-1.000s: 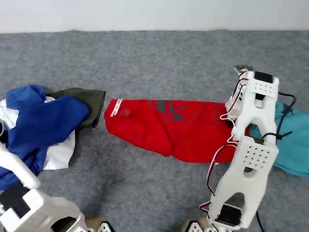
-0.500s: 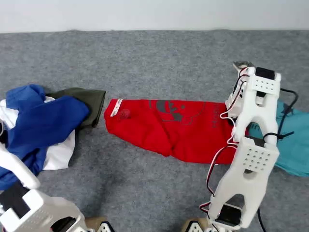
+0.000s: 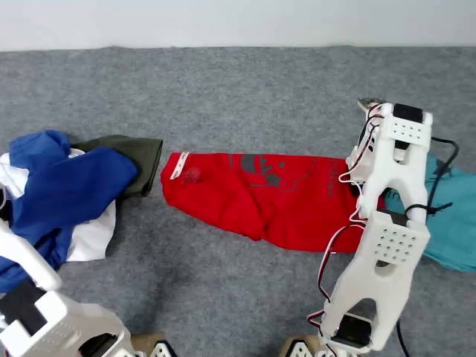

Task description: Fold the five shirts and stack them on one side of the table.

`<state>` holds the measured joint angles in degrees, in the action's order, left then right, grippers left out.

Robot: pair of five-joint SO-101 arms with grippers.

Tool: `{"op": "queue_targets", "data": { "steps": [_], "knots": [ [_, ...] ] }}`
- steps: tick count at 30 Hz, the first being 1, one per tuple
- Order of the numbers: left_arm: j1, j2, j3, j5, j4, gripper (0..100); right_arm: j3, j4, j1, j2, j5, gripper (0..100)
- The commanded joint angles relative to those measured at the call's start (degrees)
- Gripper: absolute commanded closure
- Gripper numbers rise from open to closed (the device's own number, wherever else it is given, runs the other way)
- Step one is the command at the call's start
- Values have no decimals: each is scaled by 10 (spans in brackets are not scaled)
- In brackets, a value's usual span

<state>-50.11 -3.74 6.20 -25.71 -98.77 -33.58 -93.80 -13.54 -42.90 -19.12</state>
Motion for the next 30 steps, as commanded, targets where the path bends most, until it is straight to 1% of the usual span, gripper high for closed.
{"op": "queue_targets", "data": {
  "steps": [1, 7, 10, 13, 15, 17, 21, 26, 30],
  "knots": [
    [4, 28, 5, -2, -4, 982, -15, 20, -17, 38, -4, 822],
    [4, 28, 5, -2, -4, 982, -17, 58, -7, -48, -4, 823],
    [4, 28, 5, -2, -5, 982, -18, 43, 4, -84, -4, 834],
    [4, 28, 5, -2, -6, 982, -29, 19, 22, -91, -9, 925],
    [4, 28, 5, -2, -6, 982, -29, 12, 41, -94, -30, 995],
    [4, 28, 5, -2, -6, 982, -30, 4, 52, -88, -33, 982],
    [4, 28, 5, -2, -7, 982, -52, -17, 57, -60, -32, 989],
    [4, 28, 5, 0, -6, 982, -102, -69, 62, 12, -35, 989],
    [4, 29, 5, 0, -6, 982, -117, -89, 90, 76, -36, 989]
  ]
}}
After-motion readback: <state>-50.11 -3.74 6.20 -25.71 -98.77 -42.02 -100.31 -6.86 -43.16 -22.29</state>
